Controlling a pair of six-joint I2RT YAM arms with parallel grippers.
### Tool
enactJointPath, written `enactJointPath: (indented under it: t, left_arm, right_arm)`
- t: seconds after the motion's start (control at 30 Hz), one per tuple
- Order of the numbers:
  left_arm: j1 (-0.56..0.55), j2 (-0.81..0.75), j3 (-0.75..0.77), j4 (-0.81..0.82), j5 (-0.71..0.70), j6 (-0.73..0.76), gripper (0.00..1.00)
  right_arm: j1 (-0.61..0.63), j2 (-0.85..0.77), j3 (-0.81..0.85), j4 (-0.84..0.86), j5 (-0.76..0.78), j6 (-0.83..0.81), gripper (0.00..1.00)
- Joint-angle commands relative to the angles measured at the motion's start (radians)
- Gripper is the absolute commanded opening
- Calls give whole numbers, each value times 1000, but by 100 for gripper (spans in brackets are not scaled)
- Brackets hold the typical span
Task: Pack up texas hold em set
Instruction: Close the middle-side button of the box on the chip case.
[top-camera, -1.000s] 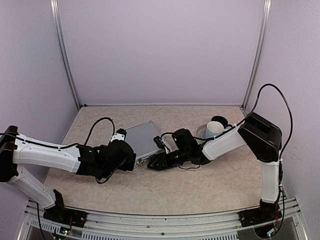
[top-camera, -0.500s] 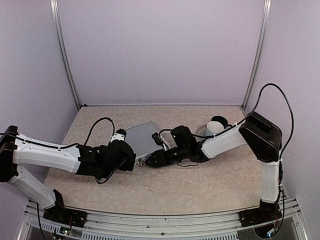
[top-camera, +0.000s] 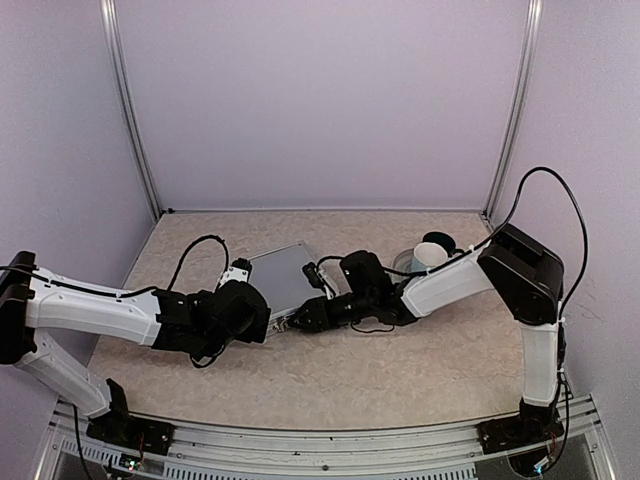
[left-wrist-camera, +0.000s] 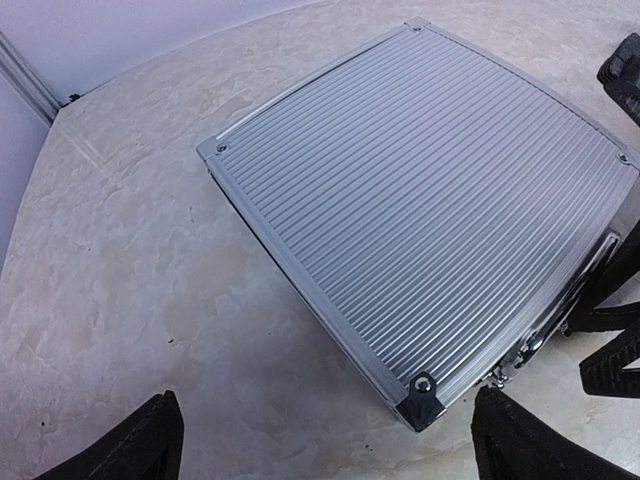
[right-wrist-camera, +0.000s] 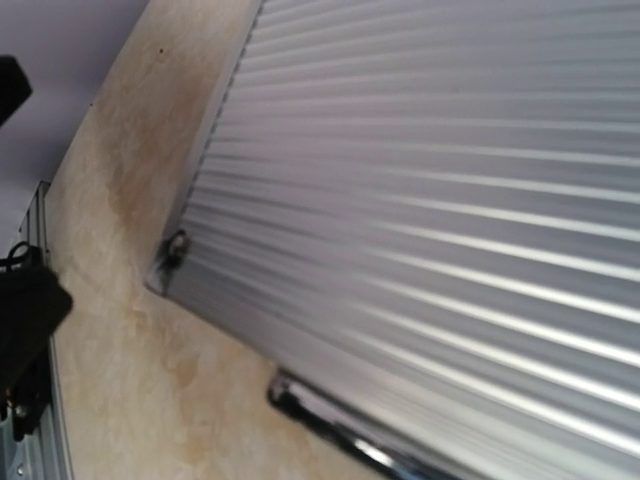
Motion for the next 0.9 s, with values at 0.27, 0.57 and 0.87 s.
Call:
enactJointPath:
  t: [0.27,0.57,0.87]
  left_arm:
    - [-5,-8,19,-12,-24,0,99]
    - [-5,-14,19,-6,-23,1,99]
    - [-4,-19,16,-7,-23,-3,99]
  right_arm:
    - [-4,-23,-42,67,66,17,52]
    - [-5,-67,-94,63,52,-7,61]
    - [-4,-108,-124,72,35,-36,63]
